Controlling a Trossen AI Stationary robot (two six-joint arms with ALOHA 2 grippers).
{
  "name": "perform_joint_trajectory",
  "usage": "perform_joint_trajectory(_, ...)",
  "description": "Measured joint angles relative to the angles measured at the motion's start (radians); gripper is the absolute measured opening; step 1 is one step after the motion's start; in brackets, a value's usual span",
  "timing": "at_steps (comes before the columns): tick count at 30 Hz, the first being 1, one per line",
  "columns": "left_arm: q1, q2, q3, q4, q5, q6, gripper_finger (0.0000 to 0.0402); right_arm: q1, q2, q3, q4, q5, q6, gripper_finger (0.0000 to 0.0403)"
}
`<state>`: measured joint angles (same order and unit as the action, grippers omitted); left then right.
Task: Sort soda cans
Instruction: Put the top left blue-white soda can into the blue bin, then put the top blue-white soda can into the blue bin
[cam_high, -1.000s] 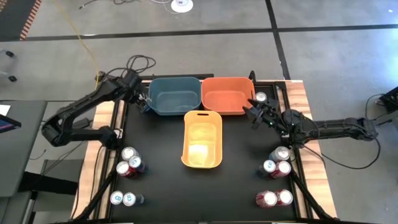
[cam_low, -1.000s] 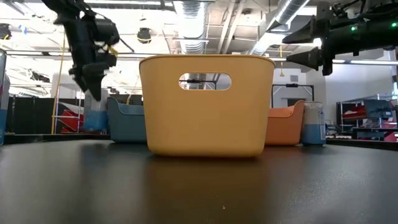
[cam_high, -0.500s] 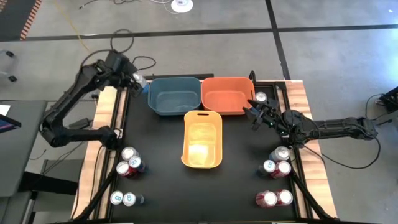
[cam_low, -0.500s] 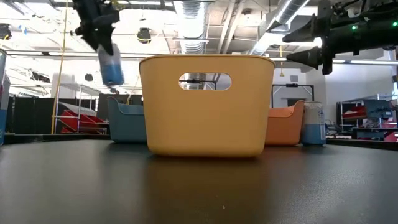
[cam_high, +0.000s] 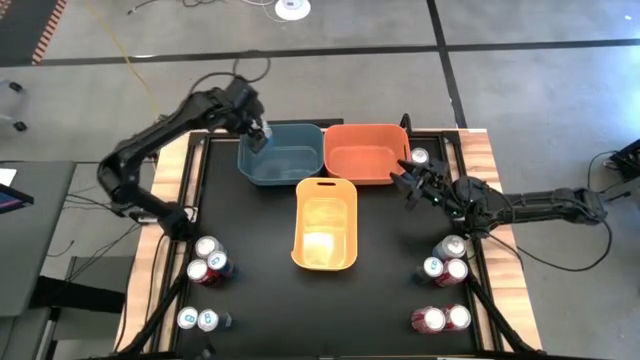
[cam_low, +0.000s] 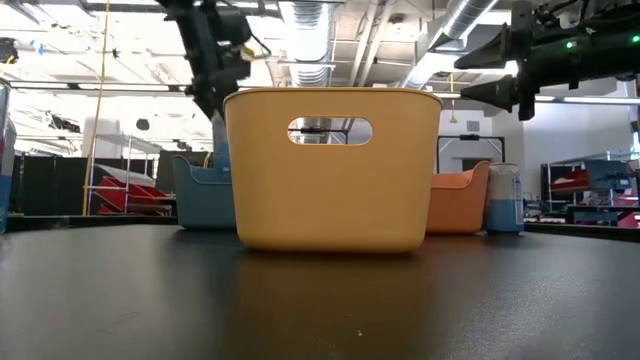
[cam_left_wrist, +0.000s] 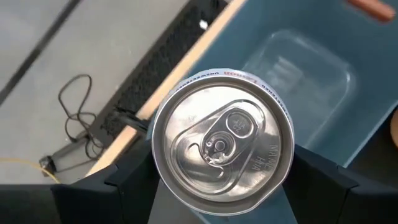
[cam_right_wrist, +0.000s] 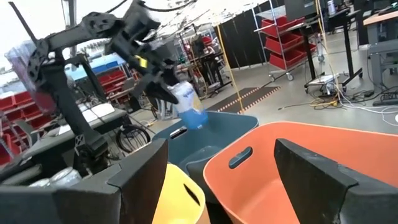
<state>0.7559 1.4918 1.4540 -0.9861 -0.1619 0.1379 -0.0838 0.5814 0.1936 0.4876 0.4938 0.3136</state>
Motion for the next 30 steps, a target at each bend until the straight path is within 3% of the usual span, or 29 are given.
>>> perform_joint_trajectory(6, -0.006, 0.081, -0.012, 0.03, 0.0, -0.006, 0.0277, 0.006, 0.0, 0.0, -0.056, 0.0, 0.001, 0.0312)
perform_joint_trajectory(15, -0.006, 0.088, -0.186, 0.16, -0.001, -0.047, 0.0278, 0.006, 0.0, 0.0, -0.153, 0.0, 0.038, 0.0312)
perform_joint_trajectory(20, -0.006, 0.087, -0.216, 0.206, -0.001, -0.056, 0.0279, 0.006, 0.0, 0.0, -0.166, 0.0, 0.039, 0.0312)
perform_joint_trajectory(26, -0.002, 0.101, -0.216, 0.255, -0.008, -0.049, 0.0344, 0.004, 0.0, 0.0, -0.165, 0.0, 0.097, 0.0312)
perform_joint_trajectory(30, 0.002, 0.114, -0.216, 0.263, -0.01, -0.038, 0.0358, 0.005, 0.0, 0.0, -0.165, 0.0, 0.098, 0.0312)
